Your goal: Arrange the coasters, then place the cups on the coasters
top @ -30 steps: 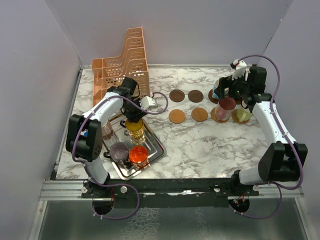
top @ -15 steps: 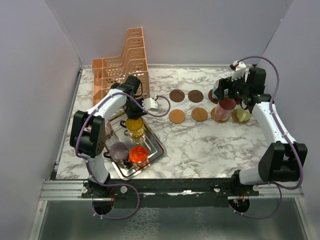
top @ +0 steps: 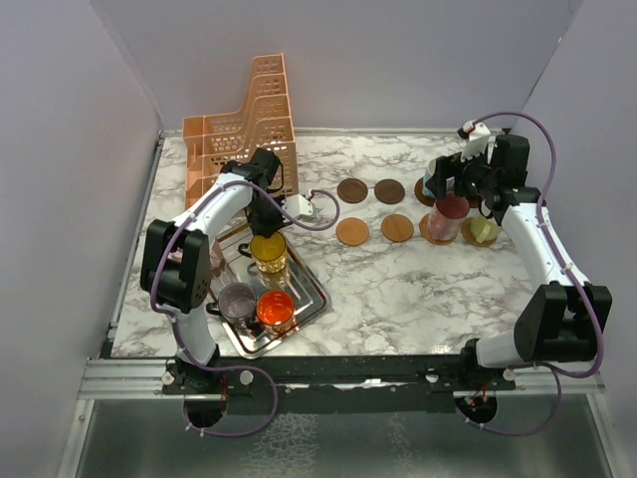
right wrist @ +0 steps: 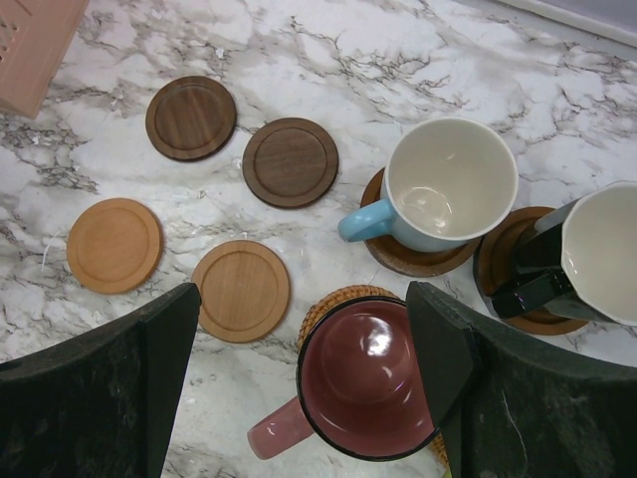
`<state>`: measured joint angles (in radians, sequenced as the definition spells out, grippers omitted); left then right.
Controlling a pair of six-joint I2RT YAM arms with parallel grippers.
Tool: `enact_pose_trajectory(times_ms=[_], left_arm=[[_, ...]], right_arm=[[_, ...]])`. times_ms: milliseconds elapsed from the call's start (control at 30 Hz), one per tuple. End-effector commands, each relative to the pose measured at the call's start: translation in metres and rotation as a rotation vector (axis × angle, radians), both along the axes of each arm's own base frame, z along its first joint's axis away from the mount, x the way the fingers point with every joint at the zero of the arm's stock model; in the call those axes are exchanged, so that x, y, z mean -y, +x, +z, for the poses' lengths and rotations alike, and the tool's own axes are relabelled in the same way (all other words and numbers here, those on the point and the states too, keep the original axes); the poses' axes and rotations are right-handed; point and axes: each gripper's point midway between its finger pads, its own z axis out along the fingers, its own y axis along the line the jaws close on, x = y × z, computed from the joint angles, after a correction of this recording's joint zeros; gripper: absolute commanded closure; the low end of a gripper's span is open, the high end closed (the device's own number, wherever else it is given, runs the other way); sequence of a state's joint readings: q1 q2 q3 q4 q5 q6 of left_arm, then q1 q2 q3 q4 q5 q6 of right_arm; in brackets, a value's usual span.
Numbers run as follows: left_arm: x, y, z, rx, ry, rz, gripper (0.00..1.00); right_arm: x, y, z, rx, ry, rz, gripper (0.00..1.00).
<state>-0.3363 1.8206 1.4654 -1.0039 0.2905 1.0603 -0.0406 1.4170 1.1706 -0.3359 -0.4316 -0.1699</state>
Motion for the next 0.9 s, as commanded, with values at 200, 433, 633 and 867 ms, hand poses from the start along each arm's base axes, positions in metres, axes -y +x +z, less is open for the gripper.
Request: enact_pose_trajectory(times_ms=[200,433,633,867], left_arm=[[0.023,0.004,0.063,0.018,-0.117,0.056,1.0],[0.066,0.009,0.119,0.035,-0.293,0.174,1.0],[0.112,0.033,0.156,0.039,-0.484,0.325,1.0],[0.159,0.068,0.177,0.059,-0.625,0.448,1.0]], right_arm=[[-0.002,-0.003,0.033,0.101,-0.01,0.03,0.15],[-0.003,0.005,0.056,0.124,-0.001,0.002,0.17],[-0.026,0.011,0.067,0.123,0.004,0.048,0.17],[-0.059,0.009,0.079,0.109,0.08,0.133,0.19]])
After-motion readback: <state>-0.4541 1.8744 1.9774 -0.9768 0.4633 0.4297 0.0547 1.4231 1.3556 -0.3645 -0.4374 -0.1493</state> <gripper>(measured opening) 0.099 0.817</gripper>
